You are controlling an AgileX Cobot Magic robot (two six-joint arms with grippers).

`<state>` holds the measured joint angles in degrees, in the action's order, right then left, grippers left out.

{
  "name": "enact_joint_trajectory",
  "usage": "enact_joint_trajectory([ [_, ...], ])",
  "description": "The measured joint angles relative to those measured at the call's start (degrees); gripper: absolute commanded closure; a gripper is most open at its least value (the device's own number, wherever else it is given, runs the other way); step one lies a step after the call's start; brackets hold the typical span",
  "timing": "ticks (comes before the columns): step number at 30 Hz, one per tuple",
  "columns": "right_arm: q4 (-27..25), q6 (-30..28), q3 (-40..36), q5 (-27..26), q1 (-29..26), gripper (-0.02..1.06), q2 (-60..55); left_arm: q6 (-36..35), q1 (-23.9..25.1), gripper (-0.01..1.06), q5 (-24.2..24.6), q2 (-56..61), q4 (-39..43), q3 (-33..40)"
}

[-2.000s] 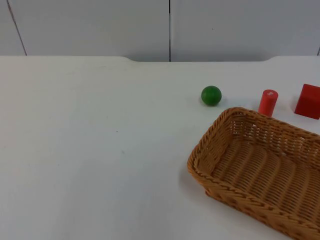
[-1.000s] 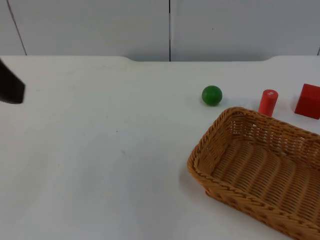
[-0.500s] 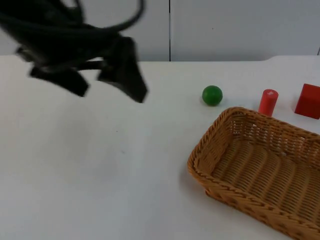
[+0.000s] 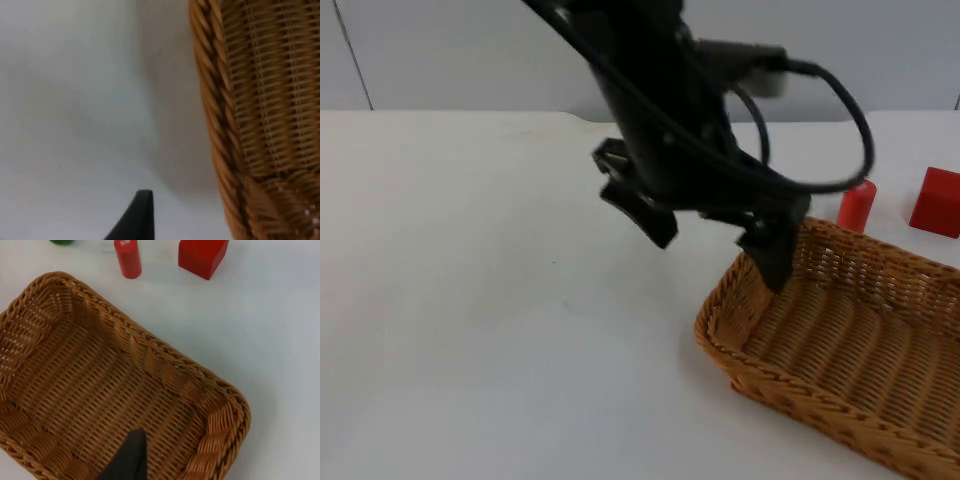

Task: Pick up the basket with the left hand and place the object to the left of the red cylinder into the basket with the right hand.

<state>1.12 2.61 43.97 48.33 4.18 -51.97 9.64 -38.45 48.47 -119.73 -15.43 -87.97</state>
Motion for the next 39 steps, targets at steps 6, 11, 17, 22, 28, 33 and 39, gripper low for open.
enact_joint_trajectory([
  [6, 0.00, 0.00, 0.00, 0.00, 0.00, -0.01, 0.00, -1.72, -2.18, 0.00, -0.95, -5.91, 1.00, -3.86],
  [11, 0.00, 0.00, 0.00, 0.00, 0.00, -0.01, 0.00, -1.94, -3.51, 0.00, -2.55, -9.35, 1.25, -4.65],
  [17, 0.00, 0.00, 0.00, 0.00, 0.00, -0.01, 0.00, -1.94, -3.51, 0.05, -4.02, -11.27, 1.14, -4.65],
  [22, 0.00, 0.00, 0.00, 0.00, 0.00, -0.01, 0.00, -1.94, -3.51, 0.34, -4.39, -12.69, 1.14, -4.65],
  [28, 0.00, 0.00, 0.00, 0.00, 0.00, -0.01, 0.00, -2.12, -3.51, 0.85, -4.39, -13.18, 1.09, -4.65],
  [33, 0.00, 0.00, 0.00, 0.00, 0.00, -0.01, 0.00, -4.47, -3.51, 1.05, -5.21, -13.27, -1.19, -5.12],
  [39, 0.10, -0.10, 0.00, 0.00, 0.00, -0.01, 0.00, -6.21, -3.39, 1.05, -1.64, -11.45, -1.54, -5.12],
])
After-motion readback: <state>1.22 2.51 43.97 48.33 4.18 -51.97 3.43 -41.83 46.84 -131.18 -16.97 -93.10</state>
